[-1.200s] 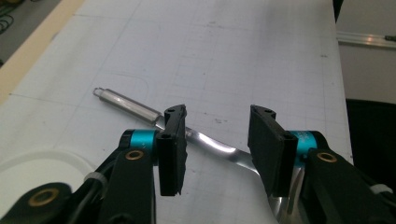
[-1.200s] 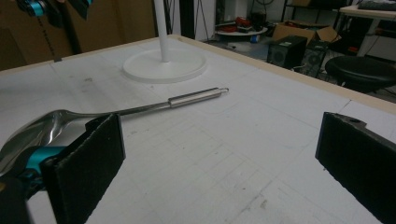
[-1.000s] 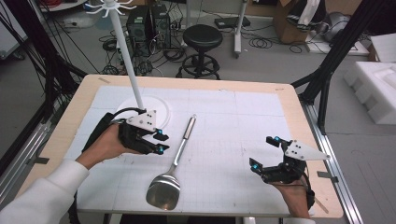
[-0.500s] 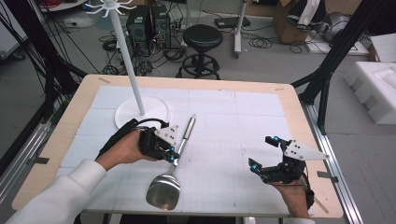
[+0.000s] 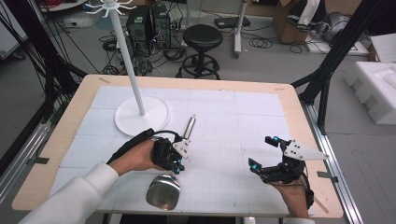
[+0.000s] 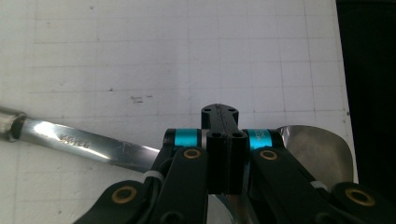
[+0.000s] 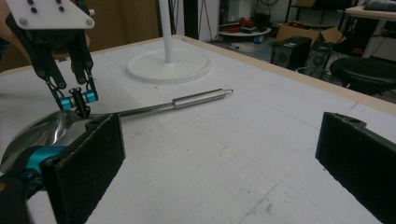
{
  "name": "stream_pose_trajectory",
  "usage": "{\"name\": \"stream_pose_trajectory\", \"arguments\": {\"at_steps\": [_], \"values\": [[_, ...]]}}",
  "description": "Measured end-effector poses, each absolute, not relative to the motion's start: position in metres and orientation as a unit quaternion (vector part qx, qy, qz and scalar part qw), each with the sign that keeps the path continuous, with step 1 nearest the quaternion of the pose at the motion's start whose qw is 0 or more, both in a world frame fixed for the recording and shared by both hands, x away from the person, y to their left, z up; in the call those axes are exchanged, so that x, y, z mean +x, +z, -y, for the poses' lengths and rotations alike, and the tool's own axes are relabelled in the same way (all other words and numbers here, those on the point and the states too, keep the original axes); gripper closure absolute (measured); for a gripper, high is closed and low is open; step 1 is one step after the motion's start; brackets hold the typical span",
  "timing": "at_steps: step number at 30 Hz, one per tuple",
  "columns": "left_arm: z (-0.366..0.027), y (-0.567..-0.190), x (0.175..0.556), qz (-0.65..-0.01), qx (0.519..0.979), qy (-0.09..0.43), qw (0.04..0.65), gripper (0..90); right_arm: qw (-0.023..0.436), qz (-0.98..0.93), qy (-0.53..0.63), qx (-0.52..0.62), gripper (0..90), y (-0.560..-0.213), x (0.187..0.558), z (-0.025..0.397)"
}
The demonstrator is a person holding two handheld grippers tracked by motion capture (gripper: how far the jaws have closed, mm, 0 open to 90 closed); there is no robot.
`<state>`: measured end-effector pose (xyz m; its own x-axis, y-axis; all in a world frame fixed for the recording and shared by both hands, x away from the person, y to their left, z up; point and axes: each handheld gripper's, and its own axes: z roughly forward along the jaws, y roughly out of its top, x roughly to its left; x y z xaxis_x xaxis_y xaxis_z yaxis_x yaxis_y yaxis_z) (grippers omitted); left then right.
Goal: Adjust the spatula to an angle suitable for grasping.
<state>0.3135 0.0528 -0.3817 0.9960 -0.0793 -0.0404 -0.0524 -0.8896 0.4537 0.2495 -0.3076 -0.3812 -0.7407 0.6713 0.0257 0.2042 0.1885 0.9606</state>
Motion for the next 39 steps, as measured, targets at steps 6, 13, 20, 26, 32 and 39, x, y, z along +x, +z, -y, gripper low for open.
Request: {"name": "stream_pose_trajectory", "arguments": {"at_steps": [6,13,20,26,32,39], "values": [[-0.046,-0.389,0.310,0.039,0.975,-0.040,0.216,89.9,0.205,-0.743,0.566,0.294,0.3,-0.381,0.249,0.307],[-0.039,-0.392,0.304,0.048,0.975,-0.047,0.209,89.9,0.205,-0.743,0.566,0.293,0.4,-0.381,0.250,0.307],[-0.035,-0.396,0.302,0.052,0.977,-0.055,0.199,89.9,0.205,-0.743,0.566,0.293,0.3,-0.381,0.250,0.307],[-0.033,-0.399,0.301,0.056,0.978,-0.059,0.192,89.9,0.206,-0.743,0.566,0.293,0.3,-0.381,0.250,0.308],[-0.033,-0.400,0.301,0.059,0.979,-0.063,0.187,90.0,0.205,-0.742,0.567,0.294,0.3,-0.381,0.249,0.308],[-0.036,-0.403,0.299,0.066,0.983,-0.063,0.159,90.0,0.206,-0.742,0.567,0.293,0.4,-0.382,0.250,0.308]]}}
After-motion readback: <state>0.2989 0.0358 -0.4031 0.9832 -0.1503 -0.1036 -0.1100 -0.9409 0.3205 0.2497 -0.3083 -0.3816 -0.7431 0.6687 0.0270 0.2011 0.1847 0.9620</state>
